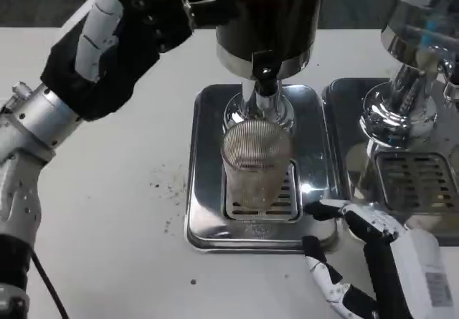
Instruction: Grasp the cup under the faucet to collect the drink, then remove the cup.
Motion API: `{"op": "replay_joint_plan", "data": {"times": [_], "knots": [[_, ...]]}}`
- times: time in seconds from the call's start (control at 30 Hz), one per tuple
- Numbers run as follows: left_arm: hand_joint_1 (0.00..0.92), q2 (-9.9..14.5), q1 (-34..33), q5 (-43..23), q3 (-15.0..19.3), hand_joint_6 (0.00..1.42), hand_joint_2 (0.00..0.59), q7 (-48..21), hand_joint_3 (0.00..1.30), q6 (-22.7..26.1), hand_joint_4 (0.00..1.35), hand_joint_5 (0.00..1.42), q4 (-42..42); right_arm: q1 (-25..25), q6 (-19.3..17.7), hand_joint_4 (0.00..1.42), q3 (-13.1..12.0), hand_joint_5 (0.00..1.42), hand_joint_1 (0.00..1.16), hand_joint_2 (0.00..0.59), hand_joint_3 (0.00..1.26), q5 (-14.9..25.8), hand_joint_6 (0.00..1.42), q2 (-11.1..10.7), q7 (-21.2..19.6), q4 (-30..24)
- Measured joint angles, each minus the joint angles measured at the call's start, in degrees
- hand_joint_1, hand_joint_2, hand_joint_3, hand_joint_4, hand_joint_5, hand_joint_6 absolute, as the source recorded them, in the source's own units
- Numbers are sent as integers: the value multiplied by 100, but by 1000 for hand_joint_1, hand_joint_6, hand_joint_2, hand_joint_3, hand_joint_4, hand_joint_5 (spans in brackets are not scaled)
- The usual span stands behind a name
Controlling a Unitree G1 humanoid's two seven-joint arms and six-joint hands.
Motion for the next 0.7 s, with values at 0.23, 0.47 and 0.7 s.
{"op": "replay_joint_plan", "data": {"times": [0.23,0.47,0.7], "knots": [[0,-272,-340,122,17,142,186,-431,231,773,172,218,151,53,-3,481,-7,415,510,417,491,2,361,48,-24,7],[0,-665,-581,463,29,112,185,-529,196,930,127,182,718,158,-3,481,-44,415,511,417,491,93,359,160,-98,12],[0,-854,-735,920,20,94,184,-675,177,892,119,167,1170,312,-3,481,-54,409,511,417,491,84,358,236,-211,-8]]}}
